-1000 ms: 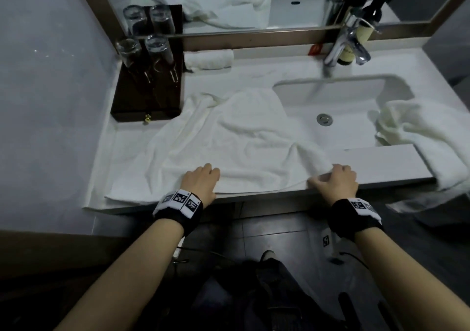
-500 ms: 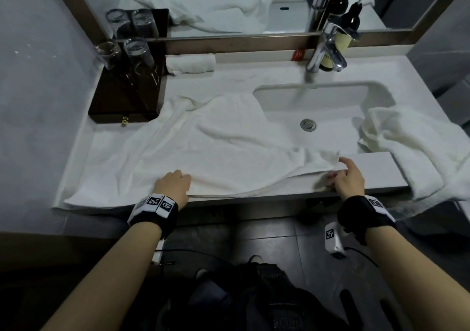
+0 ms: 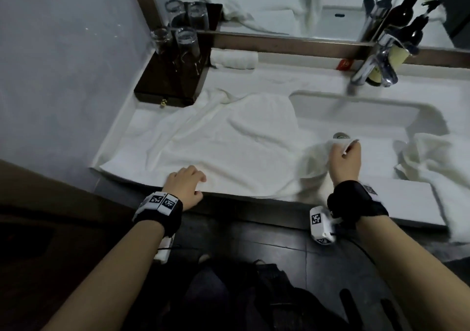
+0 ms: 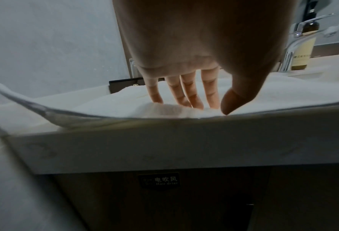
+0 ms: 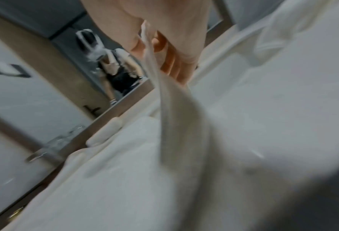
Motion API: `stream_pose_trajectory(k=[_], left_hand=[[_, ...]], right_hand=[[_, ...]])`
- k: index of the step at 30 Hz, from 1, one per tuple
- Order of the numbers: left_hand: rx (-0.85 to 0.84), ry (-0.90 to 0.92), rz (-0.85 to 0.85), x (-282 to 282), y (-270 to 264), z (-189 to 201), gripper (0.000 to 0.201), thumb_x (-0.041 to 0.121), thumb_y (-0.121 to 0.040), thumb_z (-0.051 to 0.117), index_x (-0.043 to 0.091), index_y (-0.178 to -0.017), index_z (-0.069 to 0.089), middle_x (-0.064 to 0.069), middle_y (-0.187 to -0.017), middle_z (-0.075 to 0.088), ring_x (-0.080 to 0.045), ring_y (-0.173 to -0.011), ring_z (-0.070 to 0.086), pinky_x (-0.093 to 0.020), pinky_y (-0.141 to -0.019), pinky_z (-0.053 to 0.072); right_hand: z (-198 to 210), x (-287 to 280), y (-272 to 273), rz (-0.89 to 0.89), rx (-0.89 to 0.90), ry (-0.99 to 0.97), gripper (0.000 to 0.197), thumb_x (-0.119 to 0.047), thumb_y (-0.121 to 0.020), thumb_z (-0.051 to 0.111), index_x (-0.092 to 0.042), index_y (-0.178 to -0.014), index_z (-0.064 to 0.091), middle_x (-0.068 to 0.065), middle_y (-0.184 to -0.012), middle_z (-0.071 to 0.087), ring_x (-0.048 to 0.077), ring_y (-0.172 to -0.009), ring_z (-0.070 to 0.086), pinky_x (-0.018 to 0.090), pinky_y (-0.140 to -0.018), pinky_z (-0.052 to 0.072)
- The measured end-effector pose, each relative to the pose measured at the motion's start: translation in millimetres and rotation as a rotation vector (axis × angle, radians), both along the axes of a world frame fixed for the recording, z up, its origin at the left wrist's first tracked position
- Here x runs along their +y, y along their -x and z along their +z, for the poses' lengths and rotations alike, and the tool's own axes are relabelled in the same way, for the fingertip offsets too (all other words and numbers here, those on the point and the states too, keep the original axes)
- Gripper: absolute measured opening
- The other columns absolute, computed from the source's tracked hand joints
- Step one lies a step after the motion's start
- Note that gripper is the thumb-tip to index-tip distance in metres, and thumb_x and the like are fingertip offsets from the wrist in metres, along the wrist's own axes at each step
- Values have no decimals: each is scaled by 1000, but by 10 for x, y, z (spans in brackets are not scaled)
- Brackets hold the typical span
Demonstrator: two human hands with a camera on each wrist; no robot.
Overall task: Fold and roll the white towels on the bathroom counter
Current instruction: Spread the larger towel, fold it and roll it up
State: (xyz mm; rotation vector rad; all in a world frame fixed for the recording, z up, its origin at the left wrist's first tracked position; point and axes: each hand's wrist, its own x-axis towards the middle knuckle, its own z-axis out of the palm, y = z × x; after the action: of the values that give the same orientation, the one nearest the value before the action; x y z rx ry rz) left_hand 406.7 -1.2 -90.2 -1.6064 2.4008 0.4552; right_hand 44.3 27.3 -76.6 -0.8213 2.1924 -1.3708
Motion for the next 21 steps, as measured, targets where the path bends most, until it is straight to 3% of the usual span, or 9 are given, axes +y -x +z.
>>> stream_pose_trajectory(k=[2, 4, 9, 11, 13, 14, 18, 21], left_hand=[[22, -4, 12, 32, -78, 33, 39, 28, -84, 53, 26, -124, 50, 3, -127, 46, -18, -116, 47, -34, -99, 36], [39, 15, 40, 56, -154, 54, 40, 27, -86, 51, 26, -126, 49, 3, -130, 46, -17, -117, 47, -33, -101, 34], [92, 114, 184, 51, -478, 85, 40, 22, -87, 49, 24, -127, 49, 4, -132, 44, -16, -122, 43, -35, -103, 29], [72, 135, 245, 22, -660, 92, 41, 21, -87, 50, 24, -127, 49, 3, -136, 43, -17, -125, 41, -36, -104, 28], [55, 170, 322, -25, -837, 99, 43, 20, -86, 50, 23, -129, 48, 1, -141, 39, -19, -130, 37, -38, -107, 27], [50, 181, 363, -56, -921, 104, 45, 19, -86, 51, 22, -131, 47, -1, -144, 37, -20, -133, 34, -40, -109, 26], [15, 141, 524, -230, -1193, 103, 52, 17, -90, 48, 15, -140, 36, -11, -153, 22, -28, -140, 22, -42, -113, 23], [-11, 76, 630, -353, -1288, 92, 52, 17, -92, 44, 13, -142, 30, -12, -152, 20, -31, -139, 20, -48, -112, 23]], right_hand=[[122, -203, -308, 117, 22, 42, 9, -14, -91, 46, -11, -89, 38, -6, -65, 38, 18, -63, 38, 24, -57, 25], [219, -375, -672, 255, 39, 73, 13, -17, -93, 46, -12, -86, 36, -6, -64, 36, 11, -56, 36, 26, -51, 24], [219, -643, -1500, 516, -2, 43, 13, -20, -94, 47, -13, -87, 39, -7, -66, 38, 7, -57, 37, 15, -49, 31], [96, -673, -1710, 642, -12, -71, 10, -18, -93, 49, -12, -89, 42, -3, -74, 48, 13, -65, 46, 14, -58, 34], [-72, -661, -1840, 787, 37, -238, 7, -16, -93, 50, -9, -95, 48, 8, -92, 58, 24, -84, 55, 27, -74, 38], [-152, -649, -1876, 837, 84, -298, 11, -15, -92, 51, -6, -98, 50, 13, -98, 60, 26, -92, 56, 27, -75, 35], [-270, -658, -1938, 836, 195, -319, 18, -13, -89, 54, -2, -104, 54, 18, -105, 63, 29, -100, 58, 23, -76, 32], [-268, -690, -1982, 833, 259, -333, 17, -10, -86, 58, -1, -100, 58, 18, -103, 64, 30, -98, 59, 22, -74, 31]])
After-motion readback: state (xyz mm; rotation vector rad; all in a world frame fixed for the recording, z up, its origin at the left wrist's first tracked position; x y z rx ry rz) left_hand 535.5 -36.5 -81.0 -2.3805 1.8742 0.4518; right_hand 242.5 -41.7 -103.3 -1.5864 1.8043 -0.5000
